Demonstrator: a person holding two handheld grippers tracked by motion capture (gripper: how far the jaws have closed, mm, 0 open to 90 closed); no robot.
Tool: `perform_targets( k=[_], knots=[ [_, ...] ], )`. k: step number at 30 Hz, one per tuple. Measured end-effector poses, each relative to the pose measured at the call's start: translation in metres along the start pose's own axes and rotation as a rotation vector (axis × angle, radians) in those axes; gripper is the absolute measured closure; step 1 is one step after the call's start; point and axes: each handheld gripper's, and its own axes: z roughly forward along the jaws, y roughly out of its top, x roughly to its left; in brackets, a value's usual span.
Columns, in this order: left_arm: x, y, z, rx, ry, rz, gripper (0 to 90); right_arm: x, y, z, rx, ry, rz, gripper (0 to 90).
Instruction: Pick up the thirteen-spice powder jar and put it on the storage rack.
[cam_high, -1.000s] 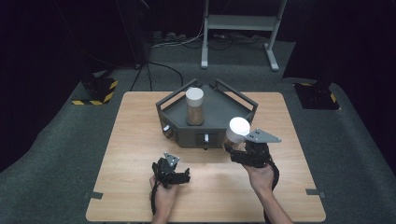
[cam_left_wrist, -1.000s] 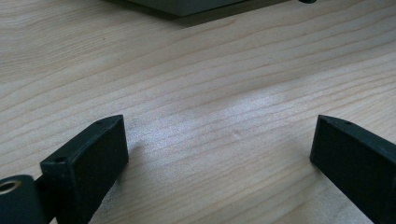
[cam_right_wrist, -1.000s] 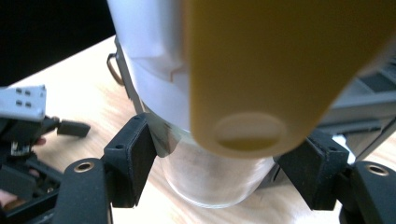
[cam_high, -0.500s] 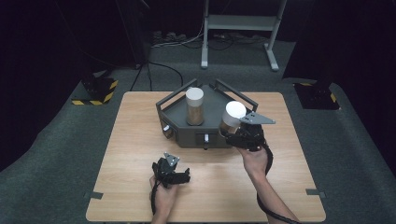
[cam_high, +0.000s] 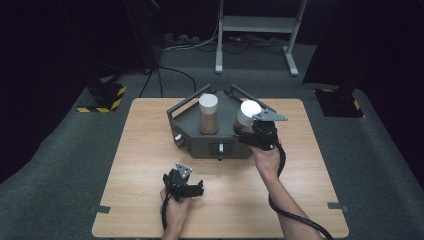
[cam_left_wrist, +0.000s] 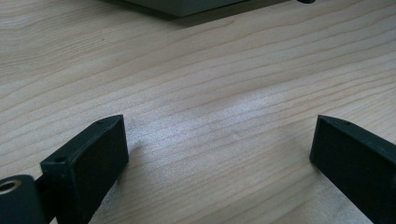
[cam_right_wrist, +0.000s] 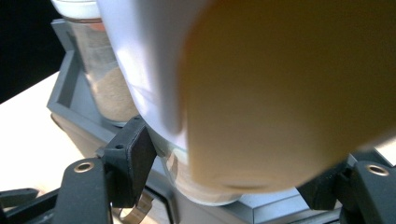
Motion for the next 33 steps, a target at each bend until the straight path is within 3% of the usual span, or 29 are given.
perform_targets(
  k=[8, 22, 33],
  knots=[
    [0.000, 0.000, 0.000, 0.000, 0.000, 0.001, 4.2, 0.005, 0.014, 0.020, 0.053, -0.037, -0.009, 30.8],
    [0.000, 0.000, 0.000, -0.001, 0.000, -0.002, 4.0, 0.009, 0.030, 0.045, 0.131, -0.061, -0.010, 30.8],
    [0.000, 0.000, 0.001, -0.001, 0.000, 0.000, 3.9, 0.008, 0.034, 0.048, 0.147, -0.060, 0.001, 30.8]
  ],
)
